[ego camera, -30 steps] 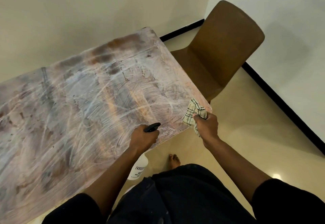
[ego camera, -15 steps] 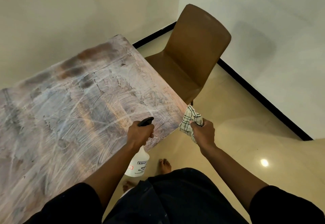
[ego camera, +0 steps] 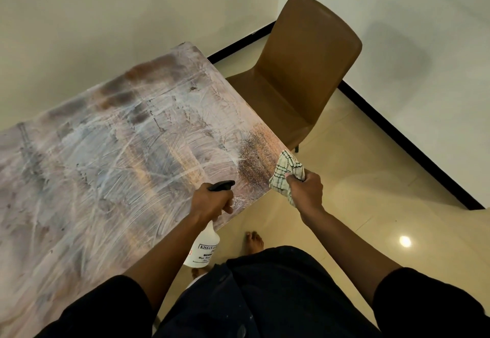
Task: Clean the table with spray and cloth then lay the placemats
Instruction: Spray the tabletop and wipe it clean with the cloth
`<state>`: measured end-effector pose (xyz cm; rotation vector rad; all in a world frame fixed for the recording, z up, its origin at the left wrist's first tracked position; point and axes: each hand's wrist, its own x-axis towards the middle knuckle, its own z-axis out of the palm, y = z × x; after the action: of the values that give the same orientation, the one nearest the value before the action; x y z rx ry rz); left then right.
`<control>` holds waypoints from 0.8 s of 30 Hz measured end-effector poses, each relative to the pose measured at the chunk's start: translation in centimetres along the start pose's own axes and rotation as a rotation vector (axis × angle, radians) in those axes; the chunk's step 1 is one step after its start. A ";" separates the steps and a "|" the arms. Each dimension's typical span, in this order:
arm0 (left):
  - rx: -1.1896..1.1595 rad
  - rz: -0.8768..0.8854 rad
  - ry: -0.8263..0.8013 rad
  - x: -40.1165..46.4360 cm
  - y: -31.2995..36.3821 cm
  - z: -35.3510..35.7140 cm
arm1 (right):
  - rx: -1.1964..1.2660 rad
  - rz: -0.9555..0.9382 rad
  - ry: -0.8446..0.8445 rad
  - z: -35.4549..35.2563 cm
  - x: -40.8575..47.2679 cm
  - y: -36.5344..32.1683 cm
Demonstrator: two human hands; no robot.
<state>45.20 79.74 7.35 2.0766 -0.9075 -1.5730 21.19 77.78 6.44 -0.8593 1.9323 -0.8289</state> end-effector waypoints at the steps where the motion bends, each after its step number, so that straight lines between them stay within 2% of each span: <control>1: 0.000 -0.012 0.003 -0.1 -0.4 -0.3 | -0.002 -0.005 -0.010 0.2 0.0 0.0; 7: -0.026 -0.052 0.186 -1.4 -2.8 -1.9 | -0.013 -0.009 -0.054 1.4 -0.4 -0.1; 13: 0.059 -0.082 0.145 -3.0 -5.6 -4.0 | -0.036 -0.017 -0.098 2.7 -0.8 -0.3; 17: 0.030 -0.091 0.122 -3.7 -7.2 -5.2 | -0.042 -0.022 -0.130 3.7 -1.1 -0.5; 24: 0.033 -0.050 0.243 -5.0 -9.5 -5.6 | -0.035 -0.037 -0.207 5.1 -2.0 -0.8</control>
<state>52.25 89.60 6.43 2.2680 -0.8058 -1.2996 26.68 77.84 5.79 -0.9652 1.7586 -0.6997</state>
